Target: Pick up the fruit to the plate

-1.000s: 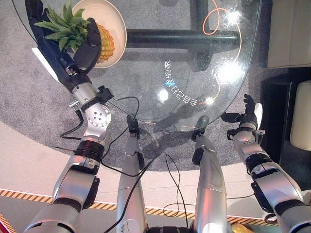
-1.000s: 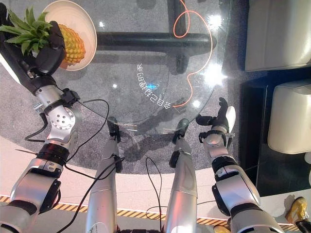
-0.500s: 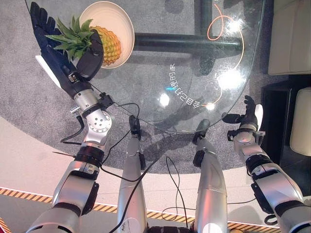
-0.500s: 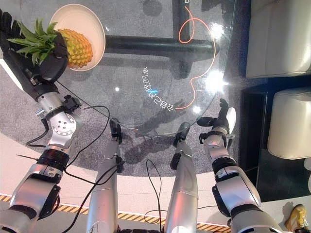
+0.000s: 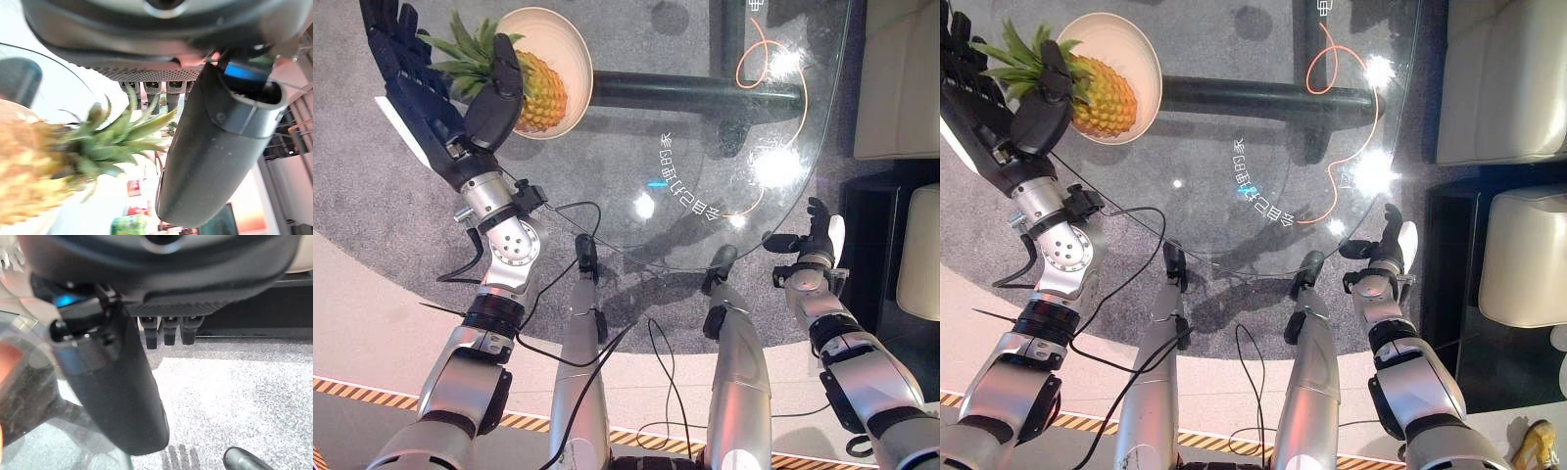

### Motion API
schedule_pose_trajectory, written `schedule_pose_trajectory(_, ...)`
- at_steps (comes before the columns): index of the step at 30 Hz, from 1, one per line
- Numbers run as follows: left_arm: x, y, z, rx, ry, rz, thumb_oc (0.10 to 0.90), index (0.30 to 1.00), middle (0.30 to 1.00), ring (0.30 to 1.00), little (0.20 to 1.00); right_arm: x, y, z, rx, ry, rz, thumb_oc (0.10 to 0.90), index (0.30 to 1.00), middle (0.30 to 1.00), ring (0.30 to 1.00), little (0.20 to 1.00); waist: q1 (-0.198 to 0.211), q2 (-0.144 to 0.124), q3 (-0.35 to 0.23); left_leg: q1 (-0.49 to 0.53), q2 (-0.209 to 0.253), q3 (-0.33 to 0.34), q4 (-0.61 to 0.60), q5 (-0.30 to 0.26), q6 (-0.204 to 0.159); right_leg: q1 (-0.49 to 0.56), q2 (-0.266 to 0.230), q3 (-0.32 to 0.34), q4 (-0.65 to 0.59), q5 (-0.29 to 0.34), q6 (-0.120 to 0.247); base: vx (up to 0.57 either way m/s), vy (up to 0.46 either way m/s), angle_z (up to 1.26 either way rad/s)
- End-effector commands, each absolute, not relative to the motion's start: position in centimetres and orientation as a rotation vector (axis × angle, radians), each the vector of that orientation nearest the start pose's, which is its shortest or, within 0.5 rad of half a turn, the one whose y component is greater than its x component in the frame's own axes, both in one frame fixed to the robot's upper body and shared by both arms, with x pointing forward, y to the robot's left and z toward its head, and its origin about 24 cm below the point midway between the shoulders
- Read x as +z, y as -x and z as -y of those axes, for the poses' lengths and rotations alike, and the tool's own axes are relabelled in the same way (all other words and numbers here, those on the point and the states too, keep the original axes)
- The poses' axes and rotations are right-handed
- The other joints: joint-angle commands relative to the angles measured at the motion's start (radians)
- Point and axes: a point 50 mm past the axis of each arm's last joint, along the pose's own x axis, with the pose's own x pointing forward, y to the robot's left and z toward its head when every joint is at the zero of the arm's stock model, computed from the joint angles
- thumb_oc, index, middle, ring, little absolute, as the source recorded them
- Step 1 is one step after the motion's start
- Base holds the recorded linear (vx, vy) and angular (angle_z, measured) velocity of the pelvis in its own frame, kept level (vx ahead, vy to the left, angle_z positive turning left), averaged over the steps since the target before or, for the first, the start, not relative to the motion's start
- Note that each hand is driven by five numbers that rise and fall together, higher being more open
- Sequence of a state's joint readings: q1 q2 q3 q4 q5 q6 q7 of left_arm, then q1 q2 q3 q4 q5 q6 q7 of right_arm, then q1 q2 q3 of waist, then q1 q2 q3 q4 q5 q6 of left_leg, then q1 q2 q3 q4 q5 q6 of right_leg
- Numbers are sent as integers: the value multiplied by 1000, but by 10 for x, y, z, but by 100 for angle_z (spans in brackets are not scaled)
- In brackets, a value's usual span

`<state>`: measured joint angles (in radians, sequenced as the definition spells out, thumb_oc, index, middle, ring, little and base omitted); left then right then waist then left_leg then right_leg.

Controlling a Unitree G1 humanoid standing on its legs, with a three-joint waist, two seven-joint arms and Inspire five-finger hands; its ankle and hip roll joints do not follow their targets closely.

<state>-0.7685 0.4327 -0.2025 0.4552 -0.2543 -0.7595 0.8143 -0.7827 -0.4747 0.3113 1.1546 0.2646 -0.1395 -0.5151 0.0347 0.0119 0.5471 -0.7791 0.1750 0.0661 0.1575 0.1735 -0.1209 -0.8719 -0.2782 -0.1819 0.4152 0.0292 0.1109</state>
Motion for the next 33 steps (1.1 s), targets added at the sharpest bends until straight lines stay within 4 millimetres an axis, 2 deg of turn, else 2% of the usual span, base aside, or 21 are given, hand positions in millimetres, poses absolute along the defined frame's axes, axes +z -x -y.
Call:
schedule_pose_trajectory(1, 278, -308, -195, 445, 217, 1295, 800, 900, 900, 900, 900, 72, -350, 293, -684, 460, -137, 800, 900, 900, 900, 900, 14, 3, -27, -14, -5, -39, 85, -119, -28, 80, -20, -28, -119, 15, 64, 0, 0, 0)
schedule_pose_trajectory(12, 291, -296, -187, 372, 184, 1362, 800, 900, 900, 900, 900, 61, -343, 297, -698, 453, -174, 800, 900, 900, 900, 900, 21, 4, -27, 35, -10, -43, 61, -115, -26, 134, -24, -28, -145, 20, 70, -1, 0, 1)
schedule_pose_trajectory(17, 290, -296, -192, 361, 197, 1313, 800, 900, 900, 900, 900, 49, -336, 298, -710, 447, -215, 800, 900, 900, 900, 900, 24, 0, -27, 101, -9, -41, 32, -111, -26, 200, -29, -29, -177, 29, 79, 0, 0, 0)
schedule_pose_trajectory(22, 283, -301, -201, 357, 134, 1230, 800, 900, 900, 900, 900, 32, -322, 305, -728, 447, -279, 800, 900, 900, 900, 900, 27, -6, -27, 197, -2, -29, -3, -101, -29, 303, -38, -32, -226, 47, 88, 10, -2, 2)
schedule_pose_trajectory(27, 259, -310, -224, 393, 110, 1059, 800, 900, 900, 900, 900, 6, -299, 312, -740, 452, -367, 800, 900, 900, 900, 900, 29, -4, -27, 334, 0, -15, -57, -92, -31, 451, -40, -31, -283, 55, 97, 31, 14, -2)
schedule_pose_trajectory(28, 248, -313, -230, 409, 69, 1006, 800, 900, 900, 900, 900, -3, -290, 313, -745, 454, -398, 800, 900, 900, 900, 900, 29, -2, -29, 373, 1, -9, -70, -90, -32, 493, -41, -30, -295, 55, 98, 101, 30, -1)
schedule_pose_trajectory(31, 215, -317, -251, 437, -27, 841, 800, 900, 900, 900, 900, -28, -260, 324, -749, 468, -492, 800, 900, 900, 900, 900, 30, 5, -83, 442, 1, 5, -112, -83, -31, 571, -46, -36, -335, 61, 103, 136, 48, 3)
schedule_pose_trajectory(33, 171, -313, -276, 490, -51, 640, 800, 900, 900, 900, 900, -52, -225, 333, -746, 480, -589, 800, 900, 900, 900, 900, 28, 10, -139, 517, 5, 19, -155, -75, -34, 652, -45, -43, -375, 64, 107, 235, 77, 7)
